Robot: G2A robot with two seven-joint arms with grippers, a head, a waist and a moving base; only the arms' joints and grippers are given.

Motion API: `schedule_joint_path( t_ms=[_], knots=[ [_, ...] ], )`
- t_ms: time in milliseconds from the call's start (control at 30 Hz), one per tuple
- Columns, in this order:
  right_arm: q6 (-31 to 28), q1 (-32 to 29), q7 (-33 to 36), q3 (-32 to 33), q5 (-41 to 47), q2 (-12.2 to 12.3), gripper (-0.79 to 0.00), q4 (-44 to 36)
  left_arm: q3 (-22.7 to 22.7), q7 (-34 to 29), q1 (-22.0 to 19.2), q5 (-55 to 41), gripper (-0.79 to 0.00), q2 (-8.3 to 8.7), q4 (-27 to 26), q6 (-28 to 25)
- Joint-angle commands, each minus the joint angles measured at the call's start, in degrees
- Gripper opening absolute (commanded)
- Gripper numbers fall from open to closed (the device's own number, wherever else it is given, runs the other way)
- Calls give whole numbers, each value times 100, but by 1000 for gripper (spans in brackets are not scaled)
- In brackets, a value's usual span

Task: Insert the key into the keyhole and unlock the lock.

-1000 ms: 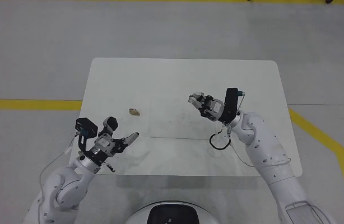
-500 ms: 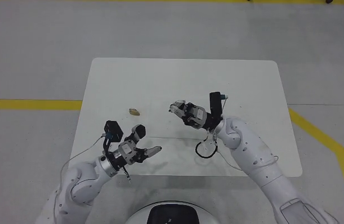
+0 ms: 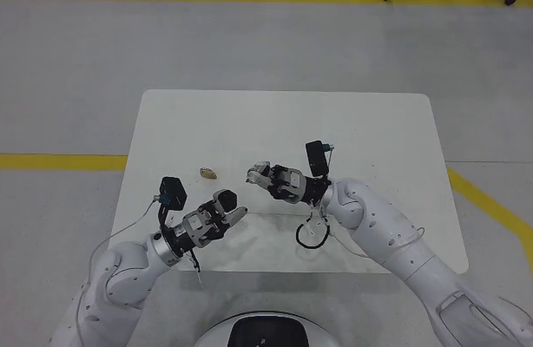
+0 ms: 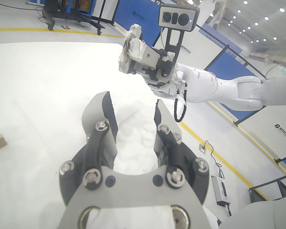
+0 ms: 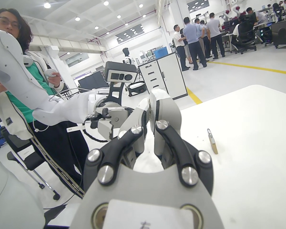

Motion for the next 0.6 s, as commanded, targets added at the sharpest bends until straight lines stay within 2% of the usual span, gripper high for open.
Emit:
schedule_joint_path(
  t_ms=[0,267,567],
  knots=[
    [0,87,34,-162,164,33,-785,25,9,-34,-41,-39,-440,4,-1,31],
    [0,402,122,-731,636,134,-785,-11,30,-160,-152,-181,-508,24,6,54],
    [0,742,152,-1269,917,234,-785,-33,64,-264,-255,-306,-542,43,45,103]
  ],
)
